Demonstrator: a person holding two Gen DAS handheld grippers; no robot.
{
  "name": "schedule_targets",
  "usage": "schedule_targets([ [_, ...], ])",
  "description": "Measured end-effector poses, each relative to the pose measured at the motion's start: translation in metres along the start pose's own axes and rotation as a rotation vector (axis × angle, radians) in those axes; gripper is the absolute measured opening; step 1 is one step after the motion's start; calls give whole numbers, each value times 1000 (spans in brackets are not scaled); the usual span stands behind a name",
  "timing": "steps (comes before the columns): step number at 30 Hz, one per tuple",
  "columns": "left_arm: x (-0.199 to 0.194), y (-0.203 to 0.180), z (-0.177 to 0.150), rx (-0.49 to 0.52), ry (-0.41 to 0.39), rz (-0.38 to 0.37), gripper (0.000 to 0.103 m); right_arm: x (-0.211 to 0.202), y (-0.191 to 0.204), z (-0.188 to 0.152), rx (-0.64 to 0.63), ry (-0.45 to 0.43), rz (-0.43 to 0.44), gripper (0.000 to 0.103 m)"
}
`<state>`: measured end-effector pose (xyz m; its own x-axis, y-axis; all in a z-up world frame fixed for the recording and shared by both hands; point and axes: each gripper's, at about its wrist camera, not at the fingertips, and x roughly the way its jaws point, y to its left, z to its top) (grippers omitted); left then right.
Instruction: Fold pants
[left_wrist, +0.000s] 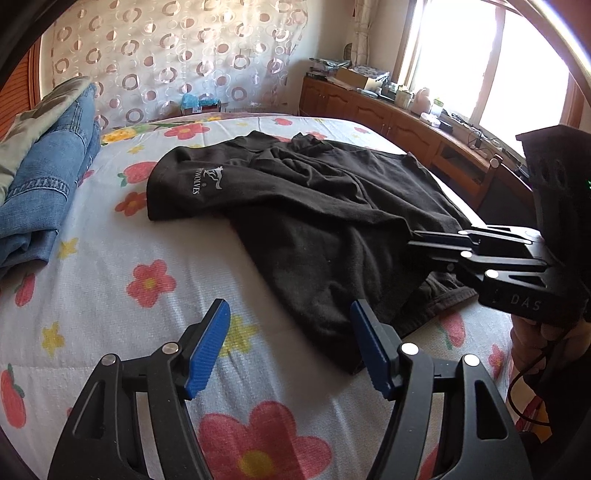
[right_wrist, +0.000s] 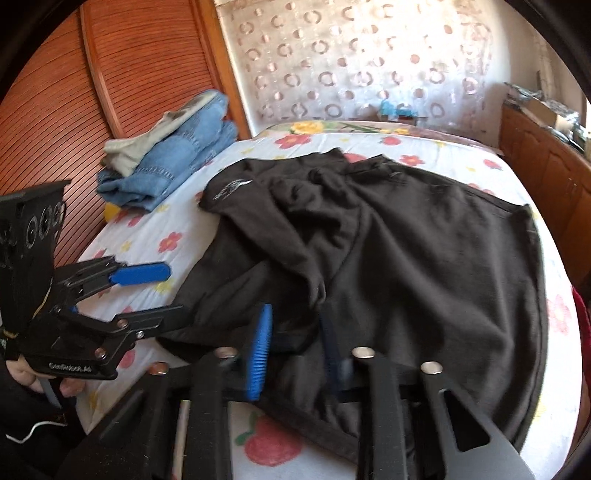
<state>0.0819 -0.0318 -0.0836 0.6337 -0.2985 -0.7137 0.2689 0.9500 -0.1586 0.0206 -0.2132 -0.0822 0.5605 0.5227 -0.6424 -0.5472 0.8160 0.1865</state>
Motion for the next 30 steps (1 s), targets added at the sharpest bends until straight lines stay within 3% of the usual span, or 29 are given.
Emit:
schedule_targets([
  [1,0,1,0,-2,0,-1,69,-2,0,0,-12,-9,-7,11],
  [4,-3,1,1,-4,-16,15,69,-15,0,2,-23,-57,-3,6],
  [12,-16,-6,13,5,-64,16,69,-73,-2,5,-89,-208,-113,5],
  [20,-15,-25,31,55,-94,10,69,-108,-6,-12,-67,-257,-173,5],
  [25,-16,-34,36,84,-138,31,69,-114,-3,-18,-42,-272,-208,5],
  [30,-15,-44,39,97,-132,9,69,-114,-4,-21,-5,-278,-235,5],
])
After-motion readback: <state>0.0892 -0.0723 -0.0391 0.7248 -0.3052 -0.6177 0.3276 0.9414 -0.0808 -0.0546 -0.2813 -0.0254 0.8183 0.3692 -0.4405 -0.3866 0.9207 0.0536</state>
